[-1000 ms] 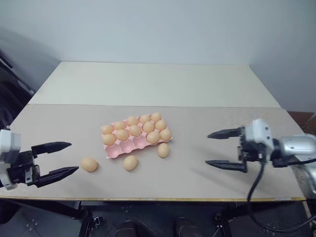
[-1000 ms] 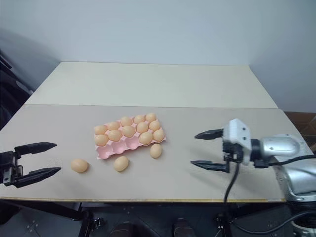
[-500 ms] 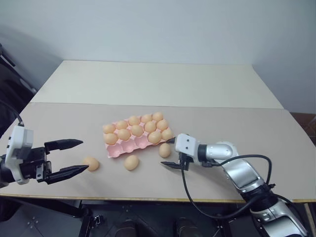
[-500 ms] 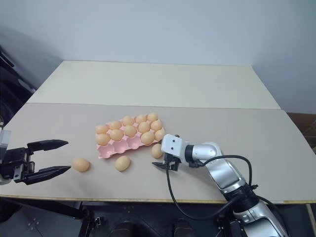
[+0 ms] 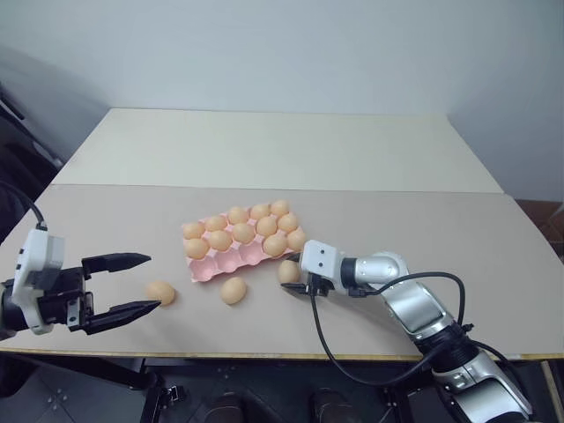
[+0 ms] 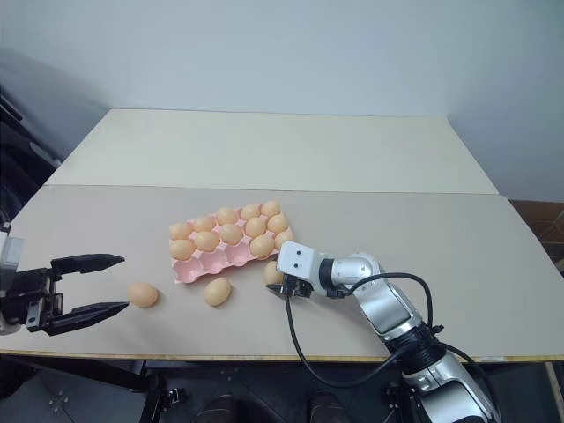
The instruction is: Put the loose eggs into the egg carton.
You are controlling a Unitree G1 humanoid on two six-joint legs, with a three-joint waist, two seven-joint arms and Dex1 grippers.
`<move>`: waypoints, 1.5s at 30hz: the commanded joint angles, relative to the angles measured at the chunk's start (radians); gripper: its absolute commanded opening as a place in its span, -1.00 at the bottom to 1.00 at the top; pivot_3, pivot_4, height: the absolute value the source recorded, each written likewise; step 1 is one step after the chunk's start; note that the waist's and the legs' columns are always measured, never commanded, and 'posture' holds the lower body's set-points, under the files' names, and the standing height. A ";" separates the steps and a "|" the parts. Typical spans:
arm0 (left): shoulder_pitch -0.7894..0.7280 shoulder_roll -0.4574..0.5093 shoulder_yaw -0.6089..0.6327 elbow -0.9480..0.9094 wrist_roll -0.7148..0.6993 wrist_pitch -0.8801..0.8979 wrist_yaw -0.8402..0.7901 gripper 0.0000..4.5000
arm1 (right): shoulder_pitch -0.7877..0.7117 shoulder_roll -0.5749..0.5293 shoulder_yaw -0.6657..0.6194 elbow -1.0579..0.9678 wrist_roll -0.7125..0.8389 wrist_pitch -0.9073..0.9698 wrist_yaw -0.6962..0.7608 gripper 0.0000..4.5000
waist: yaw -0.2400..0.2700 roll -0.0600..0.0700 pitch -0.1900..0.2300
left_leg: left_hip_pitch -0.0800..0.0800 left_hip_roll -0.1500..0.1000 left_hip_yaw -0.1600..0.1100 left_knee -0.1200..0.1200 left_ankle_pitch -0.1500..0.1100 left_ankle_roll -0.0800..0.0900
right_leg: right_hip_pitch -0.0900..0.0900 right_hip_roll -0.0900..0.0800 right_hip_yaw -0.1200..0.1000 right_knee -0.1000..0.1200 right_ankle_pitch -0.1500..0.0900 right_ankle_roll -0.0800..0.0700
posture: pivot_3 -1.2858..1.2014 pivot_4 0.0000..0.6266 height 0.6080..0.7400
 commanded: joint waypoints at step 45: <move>0.011 -0.013 0.093 0.035 -0.022 0.000 0.028 1.00 | 0.229 -0.414 -0.595 -0.088 0.514 0.018 0.415 0.98 | -0.027 0.000 0.000 | 0.004 0.000 0.000 -0.004 0.000 0.000 | 0.003 0.000 0.001 -0.001 0.000 0.000 | 0.03 -0.52 1.00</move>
